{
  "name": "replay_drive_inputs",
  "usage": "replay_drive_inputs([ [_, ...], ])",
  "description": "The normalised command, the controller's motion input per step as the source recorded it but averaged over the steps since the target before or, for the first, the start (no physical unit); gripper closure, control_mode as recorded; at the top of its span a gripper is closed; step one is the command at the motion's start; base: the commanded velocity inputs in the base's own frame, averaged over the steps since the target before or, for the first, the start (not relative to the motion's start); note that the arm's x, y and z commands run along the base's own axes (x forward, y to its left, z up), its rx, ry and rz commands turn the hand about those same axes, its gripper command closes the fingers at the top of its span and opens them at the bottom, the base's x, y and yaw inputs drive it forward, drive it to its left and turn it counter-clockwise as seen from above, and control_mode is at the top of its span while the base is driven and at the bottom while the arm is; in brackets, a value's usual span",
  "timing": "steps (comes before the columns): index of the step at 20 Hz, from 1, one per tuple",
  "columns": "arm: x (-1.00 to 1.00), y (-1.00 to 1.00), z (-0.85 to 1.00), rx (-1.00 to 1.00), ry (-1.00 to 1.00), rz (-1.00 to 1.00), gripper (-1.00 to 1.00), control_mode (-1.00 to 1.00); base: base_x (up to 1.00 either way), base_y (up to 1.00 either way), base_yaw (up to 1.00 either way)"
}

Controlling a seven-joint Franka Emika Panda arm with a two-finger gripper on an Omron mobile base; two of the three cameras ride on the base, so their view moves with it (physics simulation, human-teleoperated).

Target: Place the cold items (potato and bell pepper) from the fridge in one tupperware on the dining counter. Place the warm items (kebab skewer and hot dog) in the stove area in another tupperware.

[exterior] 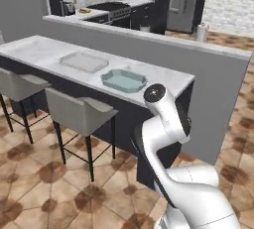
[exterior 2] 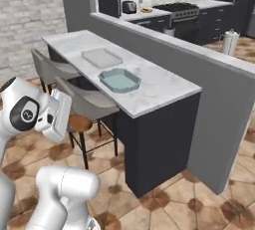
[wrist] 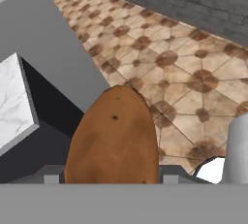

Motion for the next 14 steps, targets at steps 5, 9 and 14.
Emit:
replay_drive_inputs([
  [5,0.00,0.00,0.00,0.00,0.00,0.00,1.00,1.00,0.31,1.00,-0.37],
  [9,0.00,0.00,0.00,0.00,0.00,0.00,1.00,1.00,0.29,1.00,-0.38],
  [14,0.00,0.00,0.00,0.00,0.00,0.00,1.00,1.00,0.30,1.00,-0.39],
])
